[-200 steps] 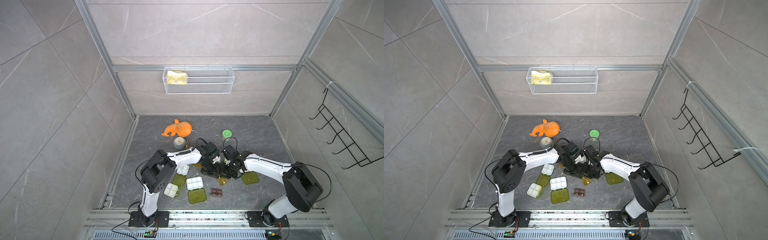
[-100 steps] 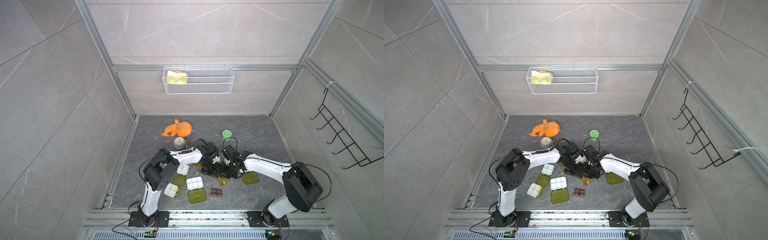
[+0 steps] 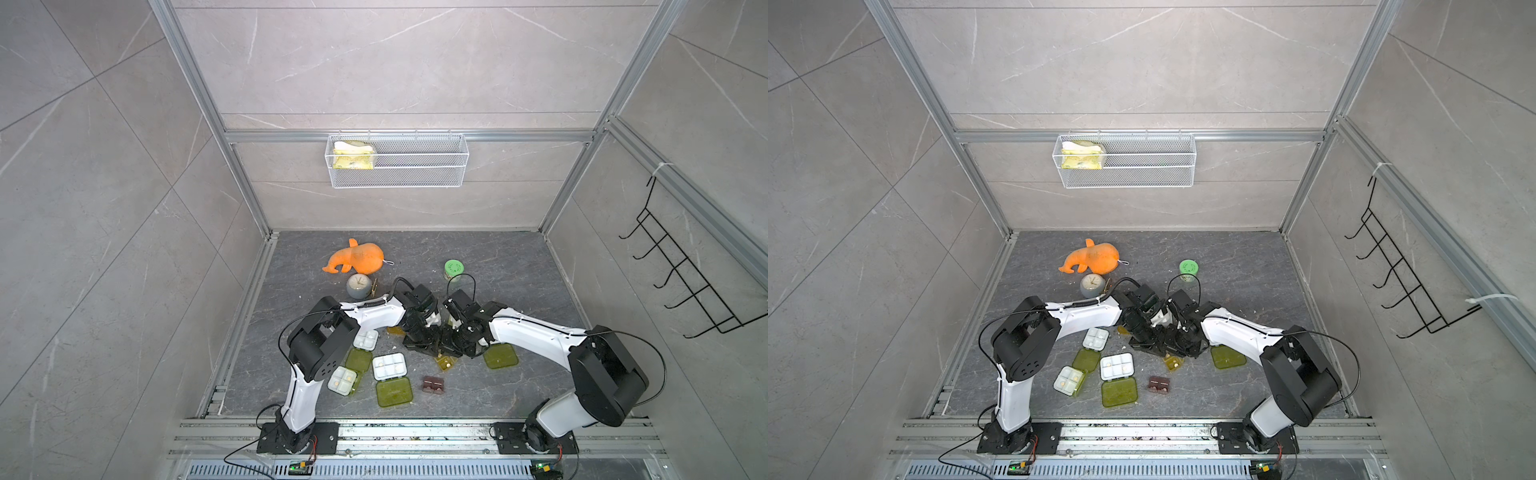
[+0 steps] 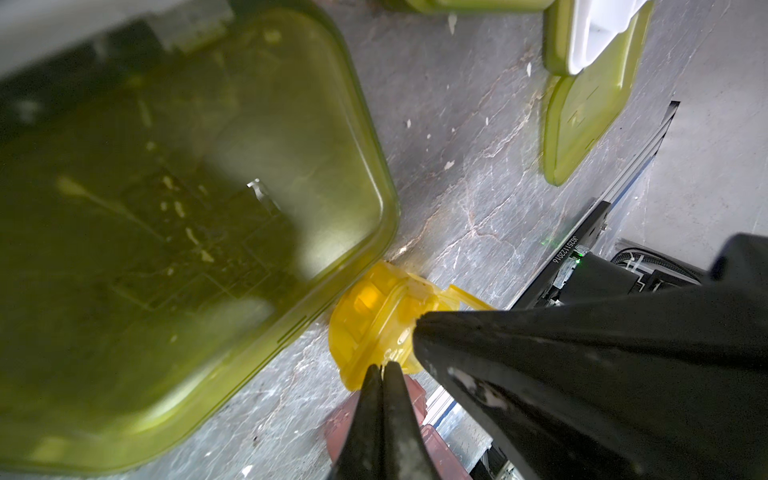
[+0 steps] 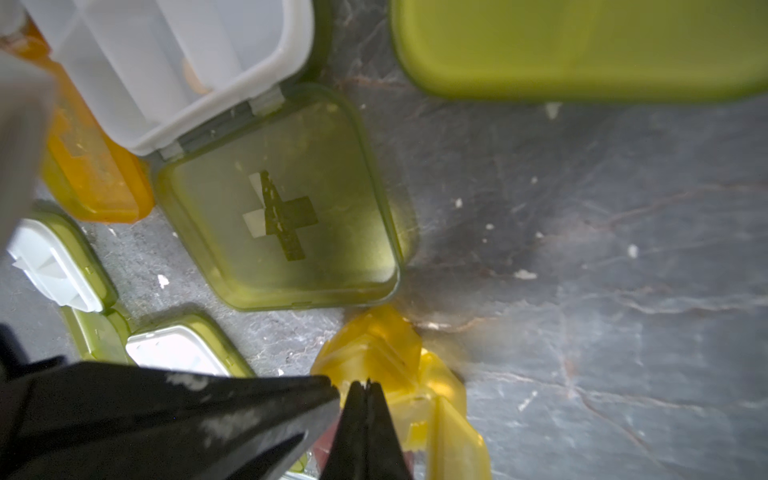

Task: Close pillboxes
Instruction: Close the lid on the pillbox.

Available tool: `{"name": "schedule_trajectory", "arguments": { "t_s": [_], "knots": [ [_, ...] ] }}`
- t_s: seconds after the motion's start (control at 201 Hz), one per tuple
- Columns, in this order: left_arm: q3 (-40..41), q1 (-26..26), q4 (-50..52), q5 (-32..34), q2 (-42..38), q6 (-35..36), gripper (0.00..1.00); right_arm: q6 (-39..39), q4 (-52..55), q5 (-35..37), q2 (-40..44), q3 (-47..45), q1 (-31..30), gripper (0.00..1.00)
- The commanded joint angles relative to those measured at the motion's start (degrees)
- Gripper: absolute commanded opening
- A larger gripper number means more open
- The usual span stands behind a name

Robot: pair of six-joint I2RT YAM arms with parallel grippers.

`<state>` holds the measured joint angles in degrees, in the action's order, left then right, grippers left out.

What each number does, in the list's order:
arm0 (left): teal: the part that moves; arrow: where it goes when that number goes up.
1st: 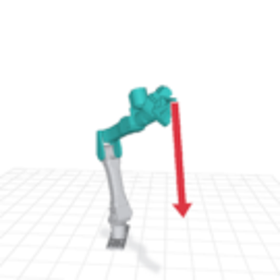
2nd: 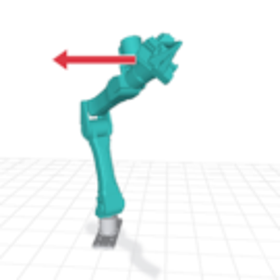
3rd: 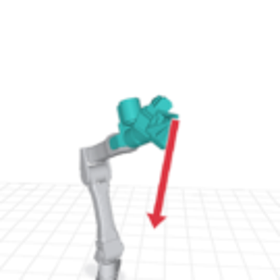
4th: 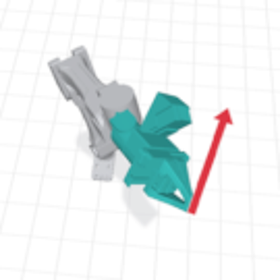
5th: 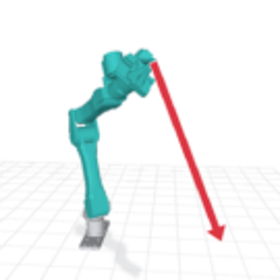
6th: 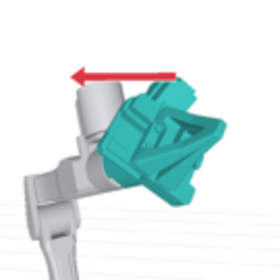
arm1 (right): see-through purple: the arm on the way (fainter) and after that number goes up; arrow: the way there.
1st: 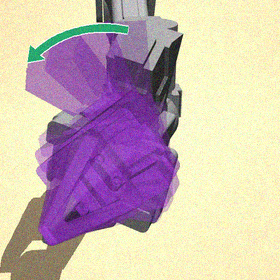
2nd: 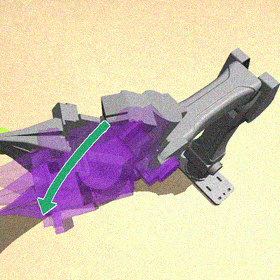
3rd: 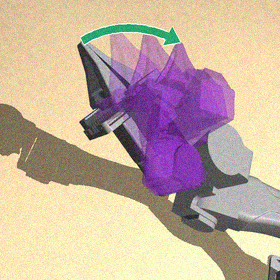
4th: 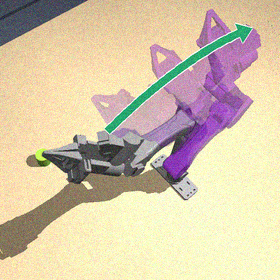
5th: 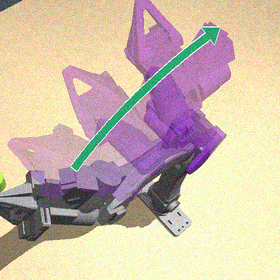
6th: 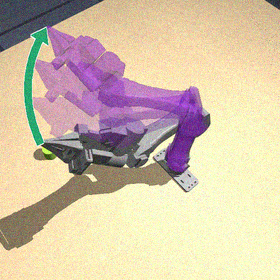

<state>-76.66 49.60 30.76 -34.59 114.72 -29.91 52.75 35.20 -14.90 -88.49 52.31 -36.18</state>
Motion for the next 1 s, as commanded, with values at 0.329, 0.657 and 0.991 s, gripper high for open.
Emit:
{"name": "schedule_trajectory", "arguments": {
  "t_s": [0.329,0.657,0.991],
  "knots": [
    [-3.4,0.3,1.6,-0.8,0.5,0.8,0.00,-1.6,9.3,5.8,7.2,5.7,-0.5,0.00],
    [-4.7,0.3,2.5,-1.6,1.3,2.0,0.00,0.1,12.7,9.0,12.5,0.7,-0.5,0.00],
    [-4.2,0.3,2.5,-2.6,2.4,2.9,0.00,1.3,10.9,8.9,12.1,-2.3,-0.4,0.00]
  ]
}}
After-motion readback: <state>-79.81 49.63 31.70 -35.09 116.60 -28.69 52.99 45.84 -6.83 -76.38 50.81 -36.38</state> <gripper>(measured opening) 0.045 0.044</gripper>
